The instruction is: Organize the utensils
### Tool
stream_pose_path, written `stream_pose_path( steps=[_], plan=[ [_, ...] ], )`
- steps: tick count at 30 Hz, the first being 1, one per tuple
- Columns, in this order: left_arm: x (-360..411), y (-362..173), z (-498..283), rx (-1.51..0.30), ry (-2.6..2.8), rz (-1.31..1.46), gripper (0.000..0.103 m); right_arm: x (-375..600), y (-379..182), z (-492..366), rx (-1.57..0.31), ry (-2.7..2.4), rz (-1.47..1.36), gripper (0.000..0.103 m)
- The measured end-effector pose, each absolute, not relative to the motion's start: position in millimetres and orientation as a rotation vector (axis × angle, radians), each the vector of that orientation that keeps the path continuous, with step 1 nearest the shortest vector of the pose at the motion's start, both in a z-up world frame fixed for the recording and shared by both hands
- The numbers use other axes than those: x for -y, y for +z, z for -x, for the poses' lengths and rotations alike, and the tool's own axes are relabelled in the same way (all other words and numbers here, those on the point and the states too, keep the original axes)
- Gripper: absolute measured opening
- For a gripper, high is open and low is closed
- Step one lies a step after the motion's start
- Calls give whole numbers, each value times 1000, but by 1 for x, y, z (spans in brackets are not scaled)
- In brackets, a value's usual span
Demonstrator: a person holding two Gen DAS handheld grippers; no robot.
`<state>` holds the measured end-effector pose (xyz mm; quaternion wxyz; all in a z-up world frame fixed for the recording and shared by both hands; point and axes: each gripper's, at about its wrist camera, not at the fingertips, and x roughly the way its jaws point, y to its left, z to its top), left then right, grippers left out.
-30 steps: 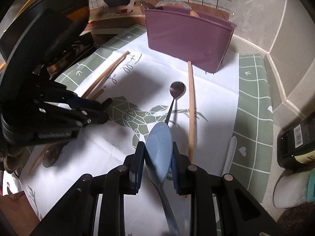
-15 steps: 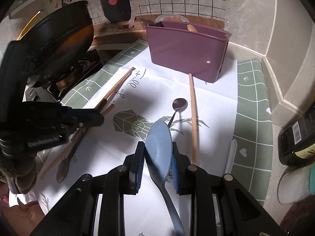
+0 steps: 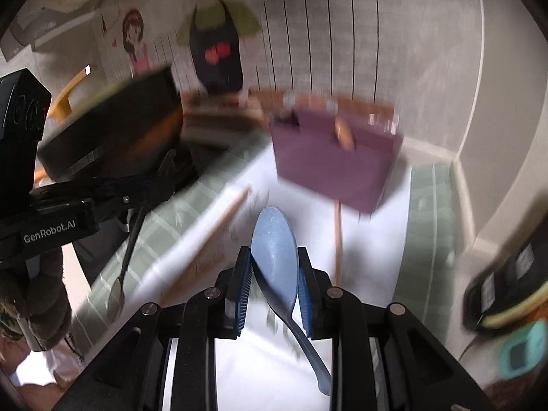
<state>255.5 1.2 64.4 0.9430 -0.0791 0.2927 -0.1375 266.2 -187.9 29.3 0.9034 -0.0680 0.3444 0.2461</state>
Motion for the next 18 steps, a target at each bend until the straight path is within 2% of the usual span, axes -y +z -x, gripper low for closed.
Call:
stream_pose_path(
  steps=[8, 12, 18],
  plan=[
    [12, 175, -288, -290, -288, 123, 12, 193, 153, -294, -366, 498, 87, 23],
    [19, 190, -322, -243, -290, 133, 12, 196, 192, -324, -276, 498, 61, 23],
    [19, 185, -385, -231, -241, 170, 12, 202, 193, -377, -308, 516, -7, 21]
  ],
)
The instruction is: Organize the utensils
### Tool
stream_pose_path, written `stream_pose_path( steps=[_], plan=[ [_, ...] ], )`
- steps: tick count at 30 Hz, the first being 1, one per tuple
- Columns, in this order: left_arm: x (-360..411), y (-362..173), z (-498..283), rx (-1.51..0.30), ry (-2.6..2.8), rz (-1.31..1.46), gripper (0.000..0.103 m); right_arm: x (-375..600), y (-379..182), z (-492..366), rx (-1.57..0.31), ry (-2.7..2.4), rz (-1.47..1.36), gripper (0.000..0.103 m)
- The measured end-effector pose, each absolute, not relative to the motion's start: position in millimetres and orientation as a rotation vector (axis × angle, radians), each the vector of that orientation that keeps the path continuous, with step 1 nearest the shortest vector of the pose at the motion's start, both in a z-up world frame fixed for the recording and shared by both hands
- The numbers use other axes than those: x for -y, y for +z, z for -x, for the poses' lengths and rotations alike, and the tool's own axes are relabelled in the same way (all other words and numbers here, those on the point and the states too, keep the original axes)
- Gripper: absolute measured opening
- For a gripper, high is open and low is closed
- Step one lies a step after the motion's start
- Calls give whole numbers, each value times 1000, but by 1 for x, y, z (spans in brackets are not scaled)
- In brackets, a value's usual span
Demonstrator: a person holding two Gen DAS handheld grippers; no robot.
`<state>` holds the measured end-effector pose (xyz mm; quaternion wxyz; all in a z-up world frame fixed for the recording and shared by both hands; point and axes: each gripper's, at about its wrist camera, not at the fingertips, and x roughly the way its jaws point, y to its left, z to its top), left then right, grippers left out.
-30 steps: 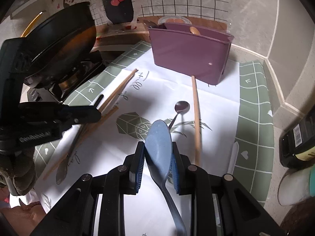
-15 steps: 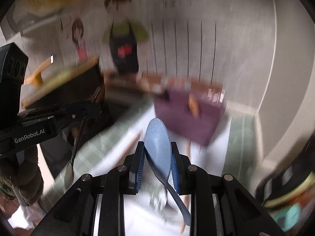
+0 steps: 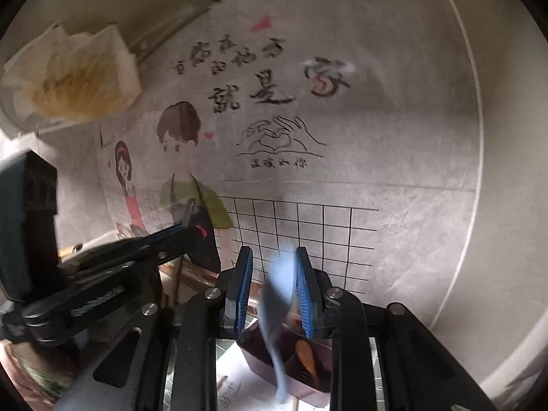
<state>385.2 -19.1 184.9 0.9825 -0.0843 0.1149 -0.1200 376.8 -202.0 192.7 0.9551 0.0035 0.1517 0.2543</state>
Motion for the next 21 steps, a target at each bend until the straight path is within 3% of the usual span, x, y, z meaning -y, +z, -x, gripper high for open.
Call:
stream_pose_path(
  steps=[5, 13, 21],
  plan=[
    [17, 169, -416, -240, -214, 186, 12, 207, 186, -394, -338, 509, 2, 13],
    [11, 140, -429, -308, -223, 222, 12, 215, 149, -409, -471, 503, 12, 13],
    [31, 131, -437, -232, -243, 223, 12, 215, 100, -389, -544, 474, 61, 13]
  ],
)
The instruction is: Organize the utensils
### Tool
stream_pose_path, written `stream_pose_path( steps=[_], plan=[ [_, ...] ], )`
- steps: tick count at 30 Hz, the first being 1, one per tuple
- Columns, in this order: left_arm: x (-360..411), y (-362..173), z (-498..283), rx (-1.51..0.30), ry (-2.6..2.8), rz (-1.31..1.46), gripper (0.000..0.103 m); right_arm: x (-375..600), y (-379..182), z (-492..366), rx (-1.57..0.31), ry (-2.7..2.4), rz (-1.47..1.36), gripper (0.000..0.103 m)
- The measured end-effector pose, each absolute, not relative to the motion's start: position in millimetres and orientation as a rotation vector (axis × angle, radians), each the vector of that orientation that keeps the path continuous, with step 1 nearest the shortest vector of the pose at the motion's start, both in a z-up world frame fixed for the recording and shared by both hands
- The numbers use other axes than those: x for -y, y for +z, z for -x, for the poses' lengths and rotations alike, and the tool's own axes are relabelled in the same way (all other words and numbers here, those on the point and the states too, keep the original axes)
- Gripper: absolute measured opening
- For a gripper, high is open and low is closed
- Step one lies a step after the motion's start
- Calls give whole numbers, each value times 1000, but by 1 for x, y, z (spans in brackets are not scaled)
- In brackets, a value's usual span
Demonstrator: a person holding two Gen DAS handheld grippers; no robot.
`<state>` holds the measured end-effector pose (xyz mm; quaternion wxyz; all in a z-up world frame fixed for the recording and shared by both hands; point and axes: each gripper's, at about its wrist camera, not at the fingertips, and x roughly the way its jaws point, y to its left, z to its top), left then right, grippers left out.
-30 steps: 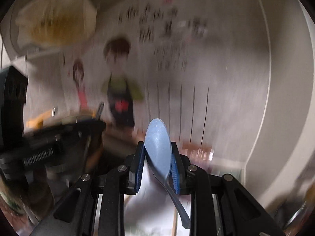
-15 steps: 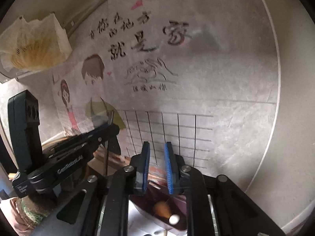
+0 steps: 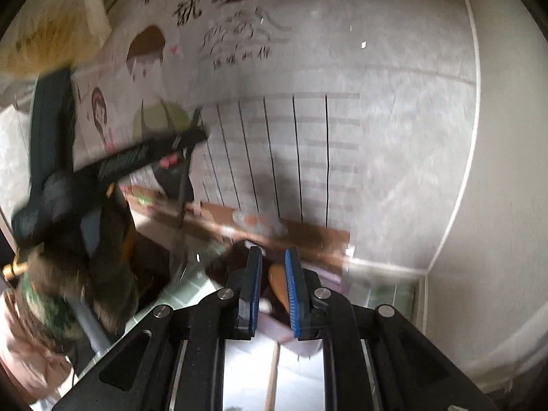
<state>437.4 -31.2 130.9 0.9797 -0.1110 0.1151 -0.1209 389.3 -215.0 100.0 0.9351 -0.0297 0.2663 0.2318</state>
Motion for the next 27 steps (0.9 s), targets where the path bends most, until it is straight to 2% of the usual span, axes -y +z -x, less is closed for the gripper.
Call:
stream_pose_path(
  steps=[5, 11, 17, 20, 24, 27],
  plan=[
    [49, 107, -448, -171, -197, 157, 12, 220, 63, -375, -606, 470, 64, 13],
    [64, 66, -462, -191, -133, 66, 12, 220, 22, -365, -673, 443, 116, 13],
    [57, 40, -463, -240, -128, 95, 12, 211, -11, -359, -749, 461, 153, 13],
    [48, 43, -472, -264, -144, 162, 12, 208, -20, -359, -773, 464, 154, 13],
    [46, 64, -468, -184, -170, 188, 12, 207, -22, -357, -783, 457, 160, 13],
    [51, 55, -469, -241, -200, 151, 18, 208, -23, -354, -784, 460, 158, 13]
  ],
)
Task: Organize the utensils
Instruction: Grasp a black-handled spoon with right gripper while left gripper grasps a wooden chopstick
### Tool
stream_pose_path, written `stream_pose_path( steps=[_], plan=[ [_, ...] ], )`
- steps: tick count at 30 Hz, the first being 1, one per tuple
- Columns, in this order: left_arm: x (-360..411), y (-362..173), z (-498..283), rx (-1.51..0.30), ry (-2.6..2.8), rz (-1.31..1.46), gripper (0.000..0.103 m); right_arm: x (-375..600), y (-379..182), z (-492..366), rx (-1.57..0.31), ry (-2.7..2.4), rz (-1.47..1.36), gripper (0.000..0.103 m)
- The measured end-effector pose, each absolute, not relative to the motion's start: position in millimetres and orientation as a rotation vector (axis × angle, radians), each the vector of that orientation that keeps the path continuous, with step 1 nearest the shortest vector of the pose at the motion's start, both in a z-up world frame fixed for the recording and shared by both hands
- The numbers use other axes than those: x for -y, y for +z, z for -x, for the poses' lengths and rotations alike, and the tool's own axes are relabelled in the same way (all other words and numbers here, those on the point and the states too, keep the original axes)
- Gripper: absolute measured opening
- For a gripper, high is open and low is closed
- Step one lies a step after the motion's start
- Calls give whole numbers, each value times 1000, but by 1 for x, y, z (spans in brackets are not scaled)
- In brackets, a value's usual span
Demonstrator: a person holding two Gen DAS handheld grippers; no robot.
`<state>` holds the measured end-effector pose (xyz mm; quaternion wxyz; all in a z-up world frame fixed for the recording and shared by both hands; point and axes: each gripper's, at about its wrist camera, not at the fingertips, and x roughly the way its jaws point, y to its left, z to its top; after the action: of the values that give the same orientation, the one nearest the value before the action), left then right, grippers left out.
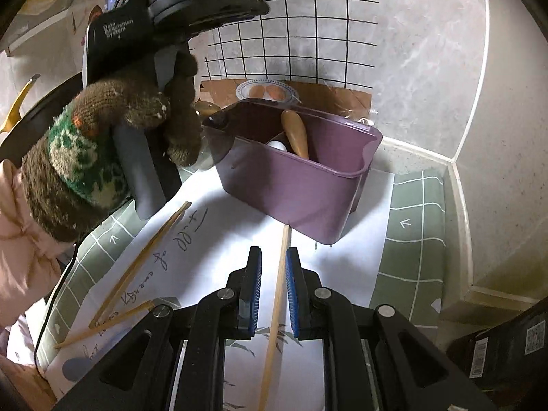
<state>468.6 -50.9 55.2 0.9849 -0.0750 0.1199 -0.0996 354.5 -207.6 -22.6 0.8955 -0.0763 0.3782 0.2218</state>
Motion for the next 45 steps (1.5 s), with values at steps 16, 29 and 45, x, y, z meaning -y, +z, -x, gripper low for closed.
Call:
stream_pose_path(
  steps=[16, 29, 45],
  plan=[
    [-14, 16, -379, -629, -140, 304, 59, 196, -44, -334, -871, 478, 186, 22],
    [-33, -43, -280, -901, -212, 220, 59, 145, -78, -355, -978, 547, 189, 30],
    [0, -64, -252, -1069, -437, 0, 46, 102, -93, -389, -997, 536, 323, 11]
  ],
)
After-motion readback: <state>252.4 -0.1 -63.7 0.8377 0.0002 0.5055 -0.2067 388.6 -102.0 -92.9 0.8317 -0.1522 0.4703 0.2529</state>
